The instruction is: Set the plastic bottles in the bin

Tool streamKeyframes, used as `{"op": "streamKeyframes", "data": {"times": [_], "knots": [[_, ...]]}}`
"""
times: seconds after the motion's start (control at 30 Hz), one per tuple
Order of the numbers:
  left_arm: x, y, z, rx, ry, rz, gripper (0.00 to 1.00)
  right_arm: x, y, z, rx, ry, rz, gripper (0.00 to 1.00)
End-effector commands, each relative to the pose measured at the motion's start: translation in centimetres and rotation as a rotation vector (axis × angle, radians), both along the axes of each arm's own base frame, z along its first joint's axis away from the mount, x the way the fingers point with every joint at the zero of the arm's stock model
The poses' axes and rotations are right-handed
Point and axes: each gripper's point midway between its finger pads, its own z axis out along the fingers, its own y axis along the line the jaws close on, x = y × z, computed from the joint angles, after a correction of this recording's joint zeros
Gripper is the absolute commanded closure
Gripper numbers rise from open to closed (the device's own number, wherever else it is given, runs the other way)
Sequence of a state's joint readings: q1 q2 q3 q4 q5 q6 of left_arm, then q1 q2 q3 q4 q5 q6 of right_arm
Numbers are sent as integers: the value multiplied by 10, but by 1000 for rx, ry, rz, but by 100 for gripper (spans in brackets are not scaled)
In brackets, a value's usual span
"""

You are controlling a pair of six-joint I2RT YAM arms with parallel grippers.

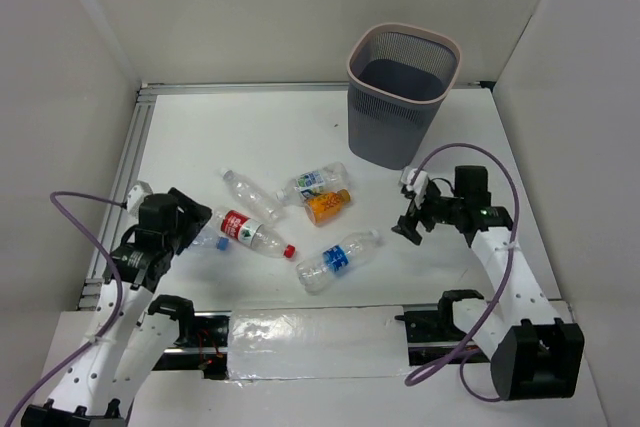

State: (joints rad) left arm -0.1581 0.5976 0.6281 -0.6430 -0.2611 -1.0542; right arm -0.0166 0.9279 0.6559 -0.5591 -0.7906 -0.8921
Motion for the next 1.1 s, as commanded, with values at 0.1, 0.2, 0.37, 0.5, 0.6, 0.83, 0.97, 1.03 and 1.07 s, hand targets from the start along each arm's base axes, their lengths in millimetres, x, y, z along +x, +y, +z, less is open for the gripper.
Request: {"op": "streamKeyframes", "data": {"times": [0.1,0.2,0.37,0.5,0.6,0.83,0.97,1.03,1.07], "knots": [[-24,29,-36,14,244,266,7,-16,60,0,-31,-39,315,0],[-26,31,-47,29,317,290,4,-14,74,-5,-69,-76,384,0],[-18,33,-59,56,411,330,0,-8,108,-8,-156,-251,540,0],[-8,35,-59,79,399,333,0,-12,125,-21,-209,-296,653,0],[-5,37,-59,74,389,342,0,-26,136,-29,-230,-301,766,0],[-13,34,-70,56,429,333,0,-48,150,-56,-270,-264,889,2],[-17,39,-76,58,450,355,0,-60,146,-86,-320,-224,940,9],[-18,42,-81,69,480,360,0,-64,143,-96,-331,-221,961,13],[-19,45,-81,66,481,371,0,-62,144,-98,-333,-229,968,16]]}}
